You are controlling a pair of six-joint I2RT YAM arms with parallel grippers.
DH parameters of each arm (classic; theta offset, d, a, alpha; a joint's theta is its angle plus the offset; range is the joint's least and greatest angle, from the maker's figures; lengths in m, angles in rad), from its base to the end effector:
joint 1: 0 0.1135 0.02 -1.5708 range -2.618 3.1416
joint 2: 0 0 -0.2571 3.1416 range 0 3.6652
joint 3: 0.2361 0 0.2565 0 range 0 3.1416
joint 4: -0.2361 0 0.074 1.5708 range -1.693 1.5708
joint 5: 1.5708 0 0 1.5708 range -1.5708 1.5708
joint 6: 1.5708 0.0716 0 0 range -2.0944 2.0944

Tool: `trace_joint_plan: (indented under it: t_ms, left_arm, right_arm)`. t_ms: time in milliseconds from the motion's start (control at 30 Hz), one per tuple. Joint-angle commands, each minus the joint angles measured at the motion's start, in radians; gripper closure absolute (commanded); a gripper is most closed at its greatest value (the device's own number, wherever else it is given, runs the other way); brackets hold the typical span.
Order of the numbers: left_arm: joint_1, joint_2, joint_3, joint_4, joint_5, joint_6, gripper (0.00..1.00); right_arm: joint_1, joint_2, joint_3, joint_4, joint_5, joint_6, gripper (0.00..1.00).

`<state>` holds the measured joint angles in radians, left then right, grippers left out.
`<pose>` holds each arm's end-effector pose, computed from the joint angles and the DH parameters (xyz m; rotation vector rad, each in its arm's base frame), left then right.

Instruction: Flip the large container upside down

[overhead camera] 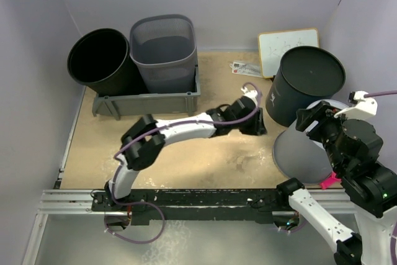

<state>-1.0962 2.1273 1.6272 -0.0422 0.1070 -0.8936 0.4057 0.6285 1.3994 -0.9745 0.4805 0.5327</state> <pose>0.2344 -0.4729 0.1899 0.3142 2.3743 -1.2041 0.0900 0.0026 0.4537 0.4528 1.6988 0.2584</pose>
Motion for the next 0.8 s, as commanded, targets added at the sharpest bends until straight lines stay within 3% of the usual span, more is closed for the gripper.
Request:
trace_joint_plan:
  t_ms: [0,200,367,600,767]
  left_arm:
    - [0.044,-0.306,-0.004,-0.226,-0.233,0.208,0.62]
    - [0.121,-0.508,0.074,-0.563,-0.5,0.367,0.55]
    - [0.243,-0.572,0.208,-0.657,-0.701,0.464,0.53]
    - [0.355,-0.401,0.498,-0.786,-0.791,0.563,0.47]
    - [0.378,-0.304,0.592,-0.776,-0.753,0.697,0.44]
  right_arm:
    - [0.005,-0.02,0.008,0.049,0.024,0.014,0.3]
    - [0.005,-0.007,-0.032,0.126,0.011,-0.008,0.3]
    - [0.005,0.001,-0.075,0.2,-0.001,-0.009,0.3]
    - [0.005,0.008,-0.063,0.187,0.006,-0.007,0.29]
    - [0.005,-0.006,-0.069,0.176,0.006,-0.009,0.29]
